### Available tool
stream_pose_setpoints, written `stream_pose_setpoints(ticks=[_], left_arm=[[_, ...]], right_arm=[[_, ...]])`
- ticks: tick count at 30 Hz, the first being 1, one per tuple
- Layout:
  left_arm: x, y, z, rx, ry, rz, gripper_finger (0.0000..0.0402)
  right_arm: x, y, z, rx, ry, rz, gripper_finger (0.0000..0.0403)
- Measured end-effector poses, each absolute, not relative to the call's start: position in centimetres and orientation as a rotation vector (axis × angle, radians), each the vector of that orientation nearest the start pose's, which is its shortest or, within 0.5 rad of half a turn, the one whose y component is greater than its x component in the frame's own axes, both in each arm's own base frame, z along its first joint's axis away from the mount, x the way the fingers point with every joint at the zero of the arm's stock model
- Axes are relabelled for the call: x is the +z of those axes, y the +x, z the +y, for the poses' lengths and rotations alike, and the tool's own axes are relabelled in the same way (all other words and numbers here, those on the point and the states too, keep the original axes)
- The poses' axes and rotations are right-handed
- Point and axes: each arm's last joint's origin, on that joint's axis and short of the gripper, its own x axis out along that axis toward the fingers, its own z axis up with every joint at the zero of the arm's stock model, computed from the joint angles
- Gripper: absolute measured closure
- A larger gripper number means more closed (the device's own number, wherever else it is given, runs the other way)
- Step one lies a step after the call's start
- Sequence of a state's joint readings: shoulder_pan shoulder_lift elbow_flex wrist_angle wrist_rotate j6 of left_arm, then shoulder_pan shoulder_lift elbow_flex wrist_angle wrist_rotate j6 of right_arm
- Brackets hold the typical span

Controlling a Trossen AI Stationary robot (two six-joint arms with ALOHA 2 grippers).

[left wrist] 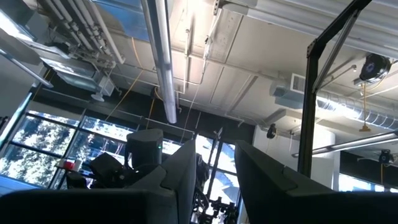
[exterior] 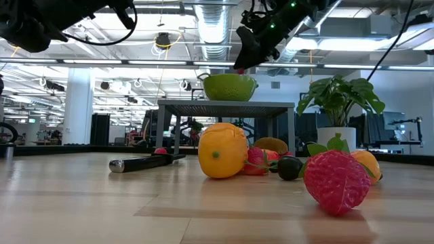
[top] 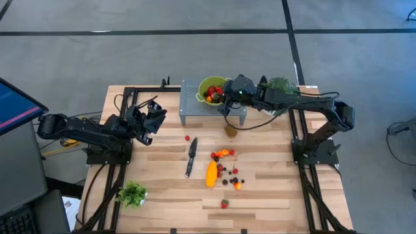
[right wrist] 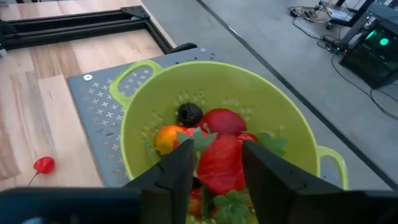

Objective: Pick & Place Fruit
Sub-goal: Put the raspberry into the green strainer bowl on the shelf, then put the black cherry into the green strainer bowl on the shelf

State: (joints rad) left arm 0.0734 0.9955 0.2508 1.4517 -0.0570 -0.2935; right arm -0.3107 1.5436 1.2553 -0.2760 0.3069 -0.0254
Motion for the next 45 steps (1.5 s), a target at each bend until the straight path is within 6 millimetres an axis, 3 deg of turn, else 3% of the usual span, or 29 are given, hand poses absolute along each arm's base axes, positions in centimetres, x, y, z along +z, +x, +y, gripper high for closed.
stream_pose_setpoints(ticks=[9, 16, 23, 28, 38, 45], left_arm=[[26.6, 17.0, 1.4, 0.023, -0.276, -0.721, 0.0296], [26.6, 17.0, 1.4, 0.022, -0.276, -0.721, 0.0296], [26.6, 17.0, 1.4, 0.023, -0.276, -0.721, 0.0296], [26.6, 17.0, 1.4, 0.022, -0.276, -0.721, 0.0296], [26.6, 17.0, 1.4, 0.019, -0.275, -0.720, 0.0296], [26.6, 17.0, 1.4, 0.019, -0.275, -0.720, 0.0296]], right_arm=[[30.6, 32.8, -11.2, -0.587, -0.033, 0.563, 0.0161], [31.7, 33.7, -8.6, -0.497, -0.128, 0.478, 0.0155], [31.7, 34.6, -4.1, -0.371, -0.168, 0.471, 0.0183], [30.9, 34.4, 0.4, -0.255, -0.146, 0.541, 0.0207], [29.9, 32.4, 9.2, -0.058, -0.059, 0.629, 0.0247], [28.9, 30.5, 13.7, 0.025, -0.031, 0.710, 0.0268]])
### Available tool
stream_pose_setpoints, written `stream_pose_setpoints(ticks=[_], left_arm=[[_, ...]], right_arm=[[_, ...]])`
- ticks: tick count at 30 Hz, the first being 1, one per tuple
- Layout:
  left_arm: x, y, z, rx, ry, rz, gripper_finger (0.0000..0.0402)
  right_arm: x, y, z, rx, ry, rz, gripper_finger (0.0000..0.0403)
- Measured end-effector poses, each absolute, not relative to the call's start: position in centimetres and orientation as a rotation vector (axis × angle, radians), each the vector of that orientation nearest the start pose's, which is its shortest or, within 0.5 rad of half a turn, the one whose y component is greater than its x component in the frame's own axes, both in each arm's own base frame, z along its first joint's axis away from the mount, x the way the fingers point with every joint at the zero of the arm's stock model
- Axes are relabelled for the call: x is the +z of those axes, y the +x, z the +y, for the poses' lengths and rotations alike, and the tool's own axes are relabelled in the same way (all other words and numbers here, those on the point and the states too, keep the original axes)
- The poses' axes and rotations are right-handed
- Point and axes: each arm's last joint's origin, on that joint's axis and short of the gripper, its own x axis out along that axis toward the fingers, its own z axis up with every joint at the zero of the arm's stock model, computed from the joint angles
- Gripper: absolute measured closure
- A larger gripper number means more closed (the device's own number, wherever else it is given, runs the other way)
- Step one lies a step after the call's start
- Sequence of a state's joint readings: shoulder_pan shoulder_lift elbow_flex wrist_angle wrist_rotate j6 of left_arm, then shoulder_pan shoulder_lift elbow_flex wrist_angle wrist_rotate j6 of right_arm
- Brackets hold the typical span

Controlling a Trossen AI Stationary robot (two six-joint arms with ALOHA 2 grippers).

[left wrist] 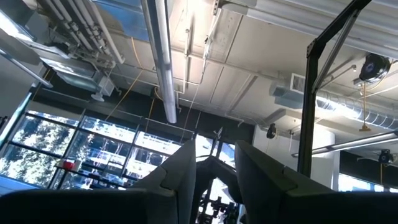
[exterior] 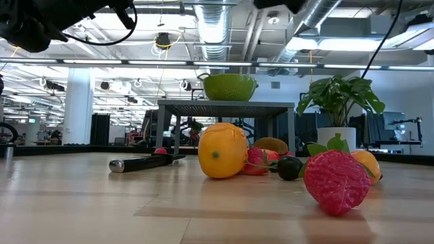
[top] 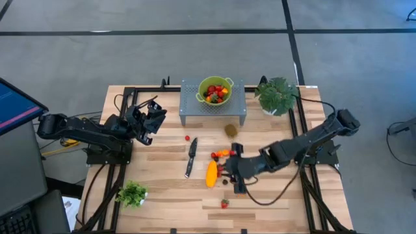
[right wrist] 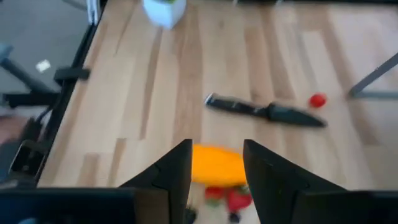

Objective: Pick & Place Fruit
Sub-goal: Put the black cherry into the green strainer bowl on the shelf

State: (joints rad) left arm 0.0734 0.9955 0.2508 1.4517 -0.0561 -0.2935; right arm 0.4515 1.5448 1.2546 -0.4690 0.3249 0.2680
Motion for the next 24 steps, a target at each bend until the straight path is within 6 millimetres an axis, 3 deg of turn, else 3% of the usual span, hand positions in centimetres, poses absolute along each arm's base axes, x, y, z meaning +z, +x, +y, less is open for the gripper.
stream_pose_setpoints(ticks=[7, 11, 24], left_arm=[[26.6, 17.0, 1.4, 0.020, -0.275, -0.720, 0.0296], [26.6, 17.0, 1.4, 0.023, -0.276, -0.720, 0.0296], [26.6, 17.0, 1.4, 0.023, -0.276, -0.721, 0.0296]], right_arm=[[27.2, 29.7, 16.8, -0.029, -0.075, 0.739, 0.0283], [25.3, 29.9, 17.9, -0.046, -0.081, 0.794, 0.0284], [18.7, 31.4, 18.5, -0.188, 0.015, 1.002, 0.0229]])
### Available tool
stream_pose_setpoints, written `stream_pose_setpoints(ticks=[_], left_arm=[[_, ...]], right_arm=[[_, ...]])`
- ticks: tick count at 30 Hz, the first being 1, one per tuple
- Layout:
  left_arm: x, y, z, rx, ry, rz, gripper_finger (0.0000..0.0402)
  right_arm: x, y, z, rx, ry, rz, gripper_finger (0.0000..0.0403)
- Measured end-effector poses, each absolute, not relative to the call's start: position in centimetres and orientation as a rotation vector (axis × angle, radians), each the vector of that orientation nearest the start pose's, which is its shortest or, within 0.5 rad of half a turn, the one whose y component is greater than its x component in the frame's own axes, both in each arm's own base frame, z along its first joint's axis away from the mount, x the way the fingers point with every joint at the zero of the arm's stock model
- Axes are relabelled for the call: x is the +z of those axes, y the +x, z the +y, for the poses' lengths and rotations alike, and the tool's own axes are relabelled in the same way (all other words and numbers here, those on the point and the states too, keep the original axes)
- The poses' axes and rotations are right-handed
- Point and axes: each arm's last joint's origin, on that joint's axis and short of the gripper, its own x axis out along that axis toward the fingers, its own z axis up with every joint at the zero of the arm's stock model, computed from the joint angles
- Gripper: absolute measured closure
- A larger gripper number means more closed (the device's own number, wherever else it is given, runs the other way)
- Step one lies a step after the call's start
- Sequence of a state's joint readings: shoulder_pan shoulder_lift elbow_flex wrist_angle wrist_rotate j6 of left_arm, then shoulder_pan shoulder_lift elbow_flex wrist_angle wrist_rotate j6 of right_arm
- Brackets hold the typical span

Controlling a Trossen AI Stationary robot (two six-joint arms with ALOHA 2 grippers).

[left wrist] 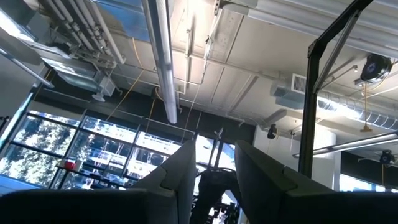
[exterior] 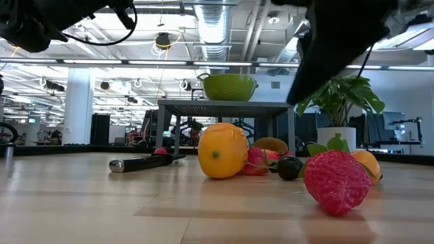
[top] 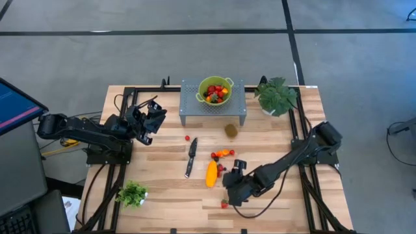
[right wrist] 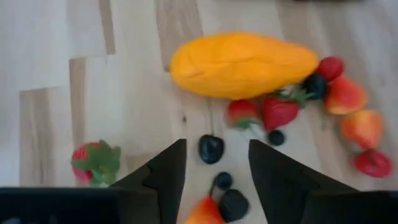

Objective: Pick & Place Fruit
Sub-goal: Put the black cherry into the green strainer bowl on the shelf

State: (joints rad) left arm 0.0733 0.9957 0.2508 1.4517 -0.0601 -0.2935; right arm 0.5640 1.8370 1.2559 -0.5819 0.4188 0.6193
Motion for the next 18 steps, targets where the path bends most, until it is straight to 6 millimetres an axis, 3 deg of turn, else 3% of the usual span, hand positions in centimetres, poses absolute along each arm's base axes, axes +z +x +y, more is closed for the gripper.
stream_pose_setpoints(ticks=[9, 18], left_arm=[[26.6, 17.0, 1.4, 0.022, -0.276, -0.721, 0.0296], [26.6, 17.0, 1.4, 0.019, -0.275, -0.720, 0.0296]], right_arm=[[15.8, 32.5, 18.6, -0.202, 0.007, 1.049, 0.0182], [12.7, 33.4, 17.9, -0.233, -0.004, 1.130, 0.0182]])
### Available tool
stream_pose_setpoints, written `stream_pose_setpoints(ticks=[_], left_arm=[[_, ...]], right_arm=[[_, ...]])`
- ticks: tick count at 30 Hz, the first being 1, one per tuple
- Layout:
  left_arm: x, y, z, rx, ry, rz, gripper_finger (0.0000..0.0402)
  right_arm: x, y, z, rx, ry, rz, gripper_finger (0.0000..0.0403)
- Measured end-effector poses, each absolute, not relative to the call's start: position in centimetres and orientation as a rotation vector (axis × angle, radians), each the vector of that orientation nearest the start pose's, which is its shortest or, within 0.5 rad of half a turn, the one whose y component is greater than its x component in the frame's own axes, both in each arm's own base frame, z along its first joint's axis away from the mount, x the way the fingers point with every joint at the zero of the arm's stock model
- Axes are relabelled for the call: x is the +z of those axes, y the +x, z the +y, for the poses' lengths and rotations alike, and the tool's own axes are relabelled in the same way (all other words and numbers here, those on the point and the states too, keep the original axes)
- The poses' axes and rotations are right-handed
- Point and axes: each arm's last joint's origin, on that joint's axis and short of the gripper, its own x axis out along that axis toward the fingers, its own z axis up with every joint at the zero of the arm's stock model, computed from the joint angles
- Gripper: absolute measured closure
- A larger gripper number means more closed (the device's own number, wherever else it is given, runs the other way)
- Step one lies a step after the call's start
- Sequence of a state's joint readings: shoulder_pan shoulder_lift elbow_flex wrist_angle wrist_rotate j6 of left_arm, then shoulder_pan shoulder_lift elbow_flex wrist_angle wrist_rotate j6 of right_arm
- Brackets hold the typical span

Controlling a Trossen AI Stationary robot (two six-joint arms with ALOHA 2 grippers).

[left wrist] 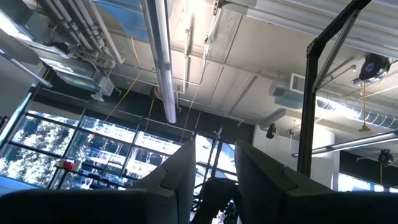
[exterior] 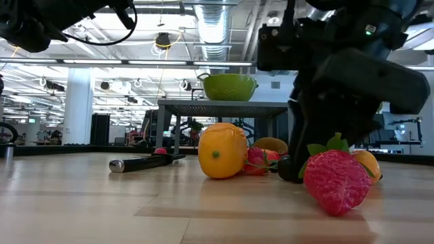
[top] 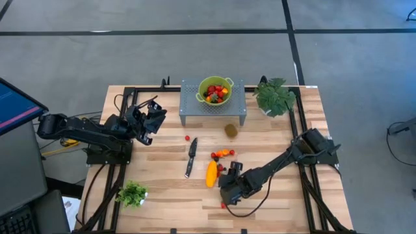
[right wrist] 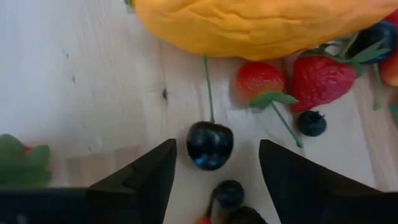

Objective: Pick & Place Fruit
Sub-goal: Put the black cherry into the green strainer bowl on the shelf

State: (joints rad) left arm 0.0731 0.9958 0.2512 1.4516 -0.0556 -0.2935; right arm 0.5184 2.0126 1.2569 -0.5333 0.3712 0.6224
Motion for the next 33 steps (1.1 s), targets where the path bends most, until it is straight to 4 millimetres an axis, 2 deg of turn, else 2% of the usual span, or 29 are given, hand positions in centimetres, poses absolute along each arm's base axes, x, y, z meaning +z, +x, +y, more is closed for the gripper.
stream_pose_setpoints(ticks=[19, 27, 30, 33], left_arm=[[26.6, 17.0, 1.4, 0.023, -0.276, -0.721, 0.0296], [26.6, 17.0, 1.4, 0.023, -0.276, -0.721, 0.0296], [26.6, 17.0, 1.4, 0.023, -0.276, -0.721, 0.0296], [26.6, 17.0, 1.4, 0.023, -0.276, -0.721, 0.0296]], right_arm=[[12.7, 34.2, 17.2, -0.203, -0.011, 1.105, 0.0300], [12.7, 34.3, 17.1, -0.191, -0.008, 1.116, 0.0295], [13.4, 34.0, 17.1, -0.158, -0.047, 1.123, 0.0294], [15.9, 34.1, 17.2, -0.108, -0.069, 1.073, 0.0300]])
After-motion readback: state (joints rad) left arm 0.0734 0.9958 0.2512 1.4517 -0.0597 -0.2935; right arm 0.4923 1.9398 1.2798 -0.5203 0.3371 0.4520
